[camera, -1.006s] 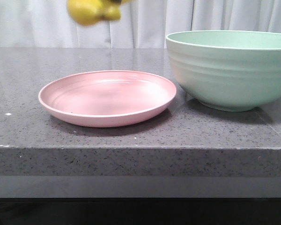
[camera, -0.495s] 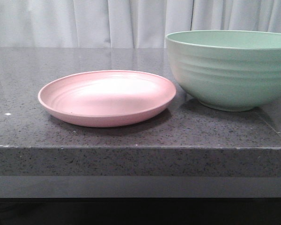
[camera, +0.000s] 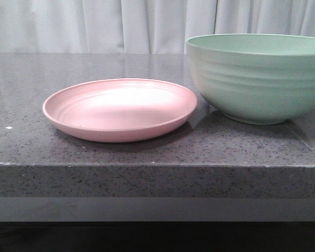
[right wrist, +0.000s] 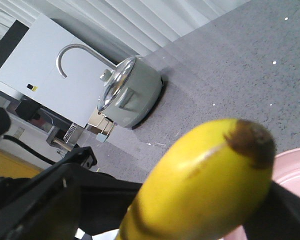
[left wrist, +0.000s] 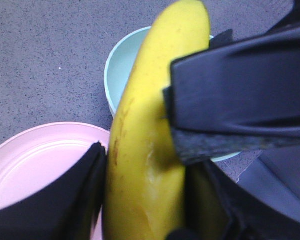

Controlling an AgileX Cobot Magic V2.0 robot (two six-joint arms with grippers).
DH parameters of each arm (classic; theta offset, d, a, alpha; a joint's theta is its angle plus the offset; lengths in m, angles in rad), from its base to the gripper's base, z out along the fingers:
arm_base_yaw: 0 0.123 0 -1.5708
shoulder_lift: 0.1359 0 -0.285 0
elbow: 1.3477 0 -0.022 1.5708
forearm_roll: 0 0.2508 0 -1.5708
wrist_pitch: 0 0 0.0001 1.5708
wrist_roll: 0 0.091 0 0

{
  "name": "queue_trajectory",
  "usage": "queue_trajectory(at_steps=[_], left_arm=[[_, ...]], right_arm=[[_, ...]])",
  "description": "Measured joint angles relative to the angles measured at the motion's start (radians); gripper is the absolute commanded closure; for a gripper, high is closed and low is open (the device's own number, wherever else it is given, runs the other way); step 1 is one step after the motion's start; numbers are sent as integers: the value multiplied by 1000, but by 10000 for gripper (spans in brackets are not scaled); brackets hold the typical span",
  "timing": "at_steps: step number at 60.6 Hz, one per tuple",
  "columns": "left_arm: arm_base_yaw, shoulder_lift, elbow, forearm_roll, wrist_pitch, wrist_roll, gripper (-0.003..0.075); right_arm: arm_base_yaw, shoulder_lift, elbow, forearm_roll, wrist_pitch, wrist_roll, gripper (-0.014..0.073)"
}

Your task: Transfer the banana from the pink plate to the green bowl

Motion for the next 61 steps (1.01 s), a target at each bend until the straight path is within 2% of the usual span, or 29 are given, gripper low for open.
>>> queue_trajectory(at_steps=[9,14,28,33,41,49,54,61], left_arm=[[0,-6,0,2,-2,0,612],[0,-6,-1,4,-2,0,563],[-1,-6,-1,35,-2,2,158],[-1,-6,-1,48,-2,2,143],[-1,-6,-1,52,-4,2,145],[-1,-6,-1,54,-6,2,145],[-1,-6,-1,54,-7,2,145],[-1,-6,-1,55,-7,2,145]], right_arm=[[0,11,0,4,-8,11,426],[0,11,-1,7,-8,14,512],[-27,11,-16,-5,-4,0,514],[-87,11,-45,-34,-5,-4,514],[-200,11,-115,-165,-8,-8,514],[-299,27,-202,-410,-8,-11,514],[-313,54,-242,-574,-6,-11,514],[-306,105,-251,-729,19,-13,513]])
